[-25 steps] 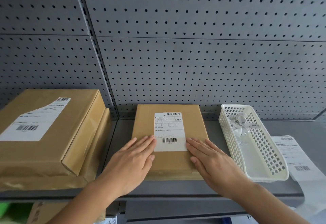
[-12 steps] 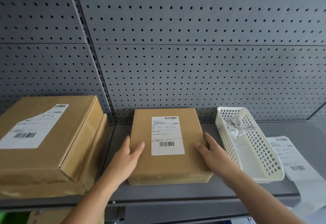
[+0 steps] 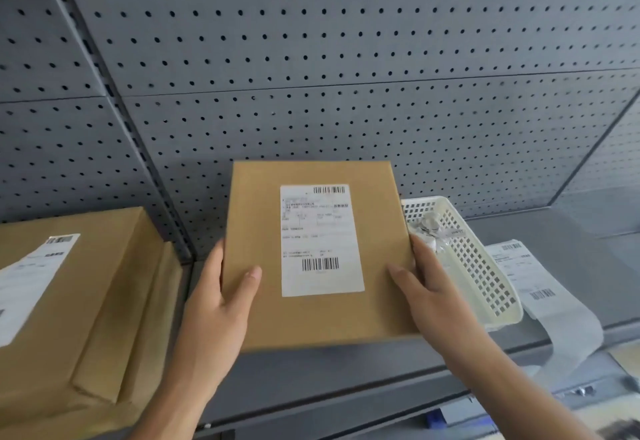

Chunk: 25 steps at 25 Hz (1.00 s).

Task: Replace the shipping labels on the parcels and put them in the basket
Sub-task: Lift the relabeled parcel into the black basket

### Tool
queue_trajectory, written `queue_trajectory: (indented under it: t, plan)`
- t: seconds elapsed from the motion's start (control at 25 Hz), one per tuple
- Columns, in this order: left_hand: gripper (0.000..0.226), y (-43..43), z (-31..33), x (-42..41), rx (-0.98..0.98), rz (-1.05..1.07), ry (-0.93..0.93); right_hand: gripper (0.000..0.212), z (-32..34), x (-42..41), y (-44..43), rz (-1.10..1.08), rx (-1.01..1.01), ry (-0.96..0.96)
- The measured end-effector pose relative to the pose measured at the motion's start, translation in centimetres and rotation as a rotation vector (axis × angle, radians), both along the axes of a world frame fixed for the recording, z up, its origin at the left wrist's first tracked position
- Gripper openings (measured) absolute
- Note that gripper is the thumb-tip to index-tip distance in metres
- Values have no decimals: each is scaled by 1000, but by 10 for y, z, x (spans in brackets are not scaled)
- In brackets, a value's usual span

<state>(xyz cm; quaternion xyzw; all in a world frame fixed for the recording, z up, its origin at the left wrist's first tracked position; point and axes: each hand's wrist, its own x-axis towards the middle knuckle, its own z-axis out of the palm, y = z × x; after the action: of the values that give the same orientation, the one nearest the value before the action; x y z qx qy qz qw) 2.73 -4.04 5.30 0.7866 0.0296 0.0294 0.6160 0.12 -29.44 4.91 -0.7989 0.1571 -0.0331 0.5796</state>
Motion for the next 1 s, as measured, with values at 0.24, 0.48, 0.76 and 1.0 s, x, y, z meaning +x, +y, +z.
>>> queue_trajectory:
  t: [0.24,0.48,0.76,1.0]
  plan:
    - [41,-72,40,23,-76,-258,-144,49,35,-35,-56,-275,-71,-131]
    - [40,-185,48,16,-122,-489,-175,47,51,-97,-139,-497,-23,-192]
    - [39,-335,39,-42,-144,-698,-164,49,45,-200,-256,-707,-53,-229]
    - [40,-465,3,-101,-96,-865,-142,48,11,-287,-346,-872,-67,-194]
